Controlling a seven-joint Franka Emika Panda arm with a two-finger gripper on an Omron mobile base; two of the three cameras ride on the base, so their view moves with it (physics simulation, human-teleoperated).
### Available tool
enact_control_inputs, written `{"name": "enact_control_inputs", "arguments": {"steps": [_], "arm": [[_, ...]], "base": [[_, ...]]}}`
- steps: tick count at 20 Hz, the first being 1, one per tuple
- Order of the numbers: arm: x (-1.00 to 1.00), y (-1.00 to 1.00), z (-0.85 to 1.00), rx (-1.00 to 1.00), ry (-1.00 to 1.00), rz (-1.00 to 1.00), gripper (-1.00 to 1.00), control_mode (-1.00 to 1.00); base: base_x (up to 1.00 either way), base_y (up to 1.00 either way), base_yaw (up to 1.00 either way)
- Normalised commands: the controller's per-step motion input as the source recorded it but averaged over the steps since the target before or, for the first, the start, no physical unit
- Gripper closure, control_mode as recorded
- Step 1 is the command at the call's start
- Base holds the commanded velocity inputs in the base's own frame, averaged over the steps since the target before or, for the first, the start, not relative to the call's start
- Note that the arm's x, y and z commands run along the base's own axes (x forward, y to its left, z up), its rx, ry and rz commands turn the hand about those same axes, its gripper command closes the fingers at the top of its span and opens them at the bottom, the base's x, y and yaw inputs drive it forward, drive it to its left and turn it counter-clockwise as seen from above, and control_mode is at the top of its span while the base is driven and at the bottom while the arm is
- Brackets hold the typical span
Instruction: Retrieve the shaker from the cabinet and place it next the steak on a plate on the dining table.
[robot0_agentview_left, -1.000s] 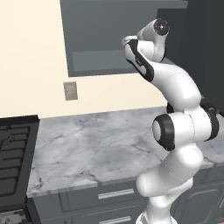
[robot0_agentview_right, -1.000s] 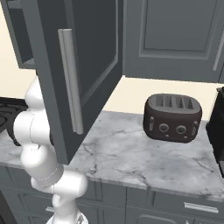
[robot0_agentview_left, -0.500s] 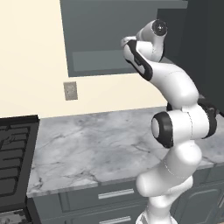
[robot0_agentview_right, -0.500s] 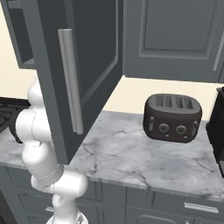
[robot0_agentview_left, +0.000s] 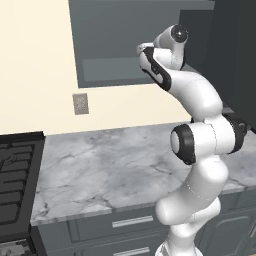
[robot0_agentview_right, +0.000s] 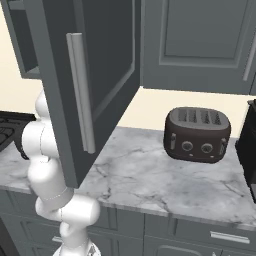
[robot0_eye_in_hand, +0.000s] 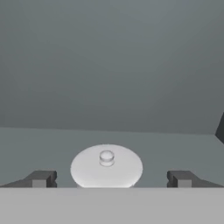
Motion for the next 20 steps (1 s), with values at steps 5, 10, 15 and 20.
{"name": "enact_control_inputs", "arguments": {"steps": [5, 10, 15, 20], "arm": [[0.17, 0.0, -0.02, 0.0, 0.0, 0.0, 1.0, -1.0], [0.1, 0.0, 0.0, 0.0, 0.0, 0.0, 1.0, -1.0], [0.05, 0.0, 0.0, 0.0, 0.0, 0.0, 1.0, -1.0], [-0.71, 0.0, 0.05, 0.0, -0.26, 0.0, 1.0, -1.0]], "base": [[0.0, 0.0, 0.0], [0.0, 0.0, 0.0], [0.0, 0.0, 0.0], [0.0, 0.0, 0.0]]}}
